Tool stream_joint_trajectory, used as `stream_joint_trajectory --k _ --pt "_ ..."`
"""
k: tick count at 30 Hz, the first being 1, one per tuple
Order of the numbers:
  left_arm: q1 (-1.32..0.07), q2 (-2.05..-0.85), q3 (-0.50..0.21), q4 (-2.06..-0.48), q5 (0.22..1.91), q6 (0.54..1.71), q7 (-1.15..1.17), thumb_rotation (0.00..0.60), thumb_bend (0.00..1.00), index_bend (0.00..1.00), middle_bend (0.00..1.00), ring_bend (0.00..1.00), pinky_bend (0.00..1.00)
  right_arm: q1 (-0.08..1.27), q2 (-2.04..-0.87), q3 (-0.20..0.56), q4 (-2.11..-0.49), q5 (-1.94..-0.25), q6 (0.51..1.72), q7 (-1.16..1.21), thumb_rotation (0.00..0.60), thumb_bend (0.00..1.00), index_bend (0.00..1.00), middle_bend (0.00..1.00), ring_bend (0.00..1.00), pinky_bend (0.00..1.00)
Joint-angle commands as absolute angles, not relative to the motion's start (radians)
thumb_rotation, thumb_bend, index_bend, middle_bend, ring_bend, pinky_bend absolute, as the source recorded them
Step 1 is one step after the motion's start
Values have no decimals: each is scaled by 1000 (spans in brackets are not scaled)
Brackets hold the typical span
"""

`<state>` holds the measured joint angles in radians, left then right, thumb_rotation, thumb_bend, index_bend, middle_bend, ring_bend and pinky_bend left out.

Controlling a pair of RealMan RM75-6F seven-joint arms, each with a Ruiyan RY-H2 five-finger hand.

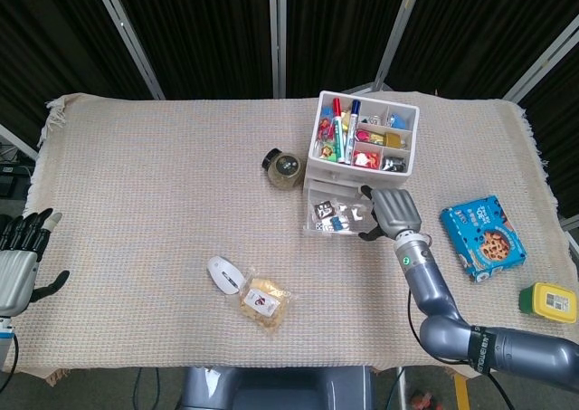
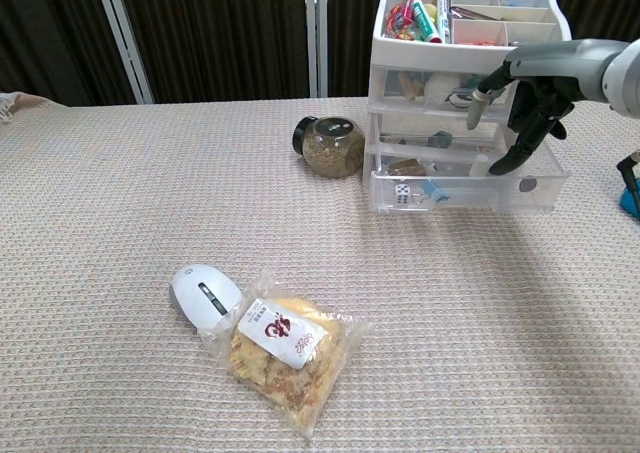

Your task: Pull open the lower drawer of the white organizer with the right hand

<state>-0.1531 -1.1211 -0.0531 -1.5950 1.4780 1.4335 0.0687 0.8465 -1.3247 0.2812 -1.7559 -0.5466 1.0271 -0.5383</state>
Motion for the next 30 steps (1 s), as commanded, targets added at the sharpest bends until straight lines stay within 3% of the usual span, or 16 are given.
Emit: stream_joint_trajectory --k 1,11,30 --pt "-153 -1121 -53 -1595 1478 1433 68 600 287 0 0 0 0 848 -1334 282 -1746 -554 1035 -527 600 64 451 1000 1000 718" --pt "-153 -1121 -53 -1595 1477 1433 68 600 286 0 0 0 0 866 -1367 265 -1682 -570 1033 -528 600 151 463 1000 1000 718" --pt "-153 -1121 -53 -1596 1476 1433 72 600 286 0 0 0 0 900 -1351 203 -1580 -633 911 -540 600 176 439 1000 1000 718"
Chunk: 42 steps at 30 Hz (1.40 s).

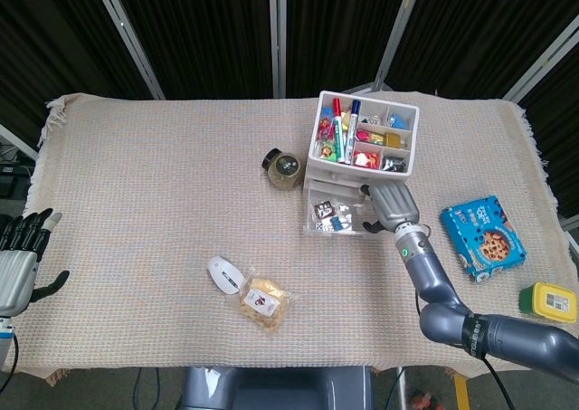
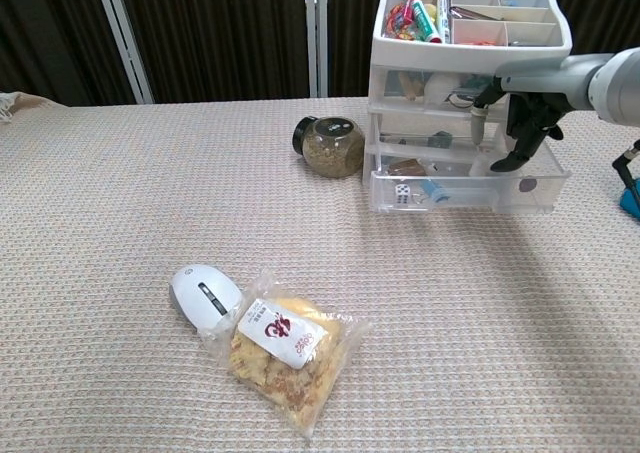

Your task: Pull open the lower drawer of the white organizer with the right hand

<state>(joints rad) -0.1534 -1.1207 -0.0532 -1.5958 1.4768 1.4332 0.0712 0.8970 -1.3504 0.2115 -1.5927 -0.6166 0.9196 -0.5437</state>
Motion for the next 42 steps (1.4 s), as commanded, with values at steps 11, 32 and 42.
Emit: stream_joint_trajectory --k 11,32,42 --pt "-154 -1121 -54 -1596 1476 1433 73 600 286 0 0 0 0 910 -1369 181 -1531 -662 896 -540 600 125 457 1000 1000 717" --pt "-154 -1121 -54 -1597 1475 1433 74 600 286 0 0 0 0 852 -1459 137 -1351 -989 956 -399 600 125 500 1000 1000 718" --pt "-154 -1121 -54 -1597 1475 1432 75 600 286 0 0 0 0 839 -1482 132 -1302 -1072 967 -378 600 125 491 1000 1000 717"
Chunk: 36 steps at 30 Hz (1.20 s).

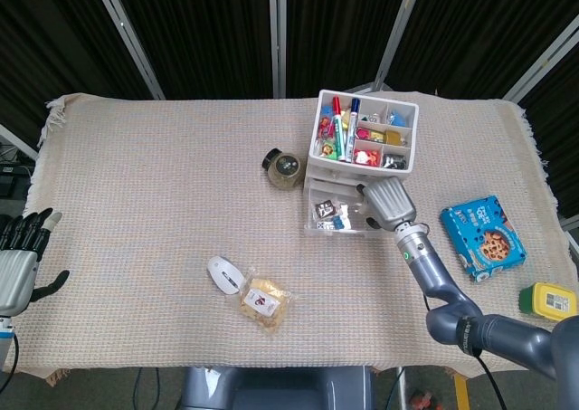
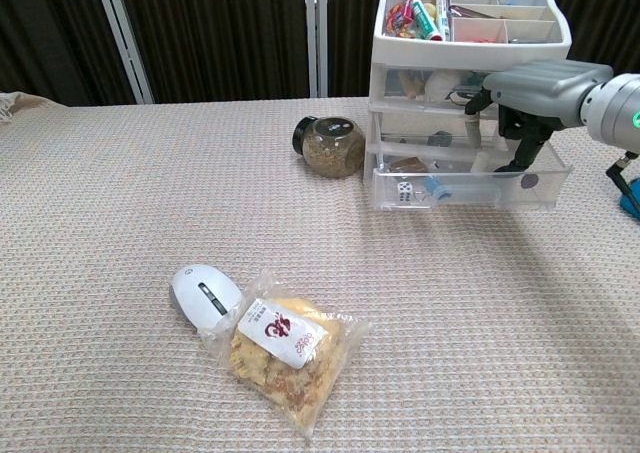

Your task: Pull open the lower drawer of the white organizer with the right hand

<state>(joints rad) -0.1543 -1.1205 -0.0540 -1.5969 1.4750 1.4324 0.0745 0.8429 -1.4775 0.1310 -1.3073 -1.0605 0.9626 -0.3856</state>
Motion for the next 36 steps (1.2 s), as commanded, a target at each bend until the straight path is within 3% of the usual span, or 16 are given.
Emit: stream_joint_trajectory --k 1,31,36 --pt "-154 -1121 -54 -1597 1475 1432 75 600 286 0 0 0 0 838 -1483 133 -1301 -1074 968 -376 600 125 488 1000 1000 717" --pt "-155 -1120 -54 -1598 1475 1431 74 600 286 0 0 0 0 833 -1519 146 -1232 -1133 930 -412 600 153 524 1000 1000 717" --pt "-154 -1119 -53 -1598 1475 1431 74 600 287 0 0 0 0 831 -1523 147 -1232 -1132 925 -423 600 198 554 1000 1000 717"
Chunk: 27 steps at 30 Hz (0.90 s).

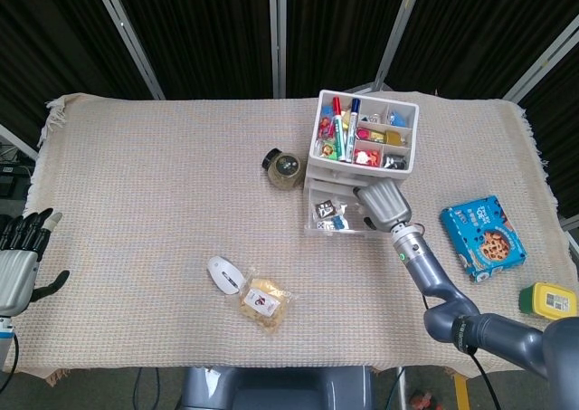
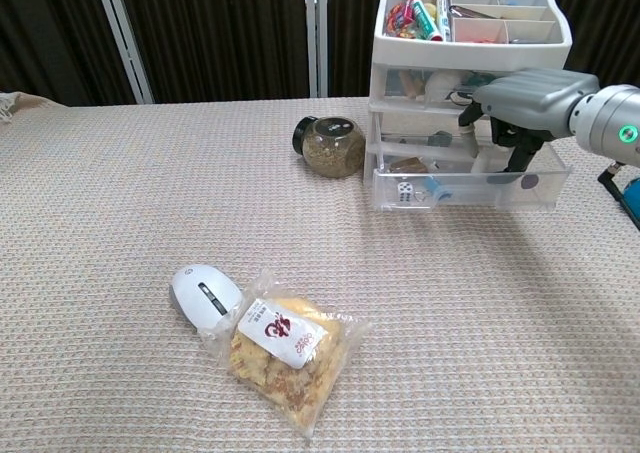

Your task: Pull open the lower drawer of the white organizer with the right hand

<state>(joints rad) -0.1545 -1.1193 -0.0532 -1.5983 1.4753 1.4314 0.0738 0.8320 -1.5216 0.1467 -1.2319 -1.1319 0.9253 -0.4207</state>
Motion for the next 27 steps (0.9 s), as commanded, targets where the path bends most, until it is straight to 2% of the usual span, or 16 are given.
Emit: stream_joint_trajectory --k 1,13,27 --pt "-154 -1119 -53 -1598 1475 1431 74 600 286 0 0 0 0 831 -1524 148 -1231 -1132 924 -425 600 210 558 1000 1000 717" --pt "-155 -1119 -54 -1598 1475 1431 74 600 286 0 0 0 0 826 -1522 158 -1236 -1129 919 -437 600 270 573 1000 1000 717" --pt "-155 -1119 -54 -1599 1474 1430 76 600 286 0 0 0 0 802 -1466 162 -1320 -1185 990 -456 600 271 579 1000 1000 717"
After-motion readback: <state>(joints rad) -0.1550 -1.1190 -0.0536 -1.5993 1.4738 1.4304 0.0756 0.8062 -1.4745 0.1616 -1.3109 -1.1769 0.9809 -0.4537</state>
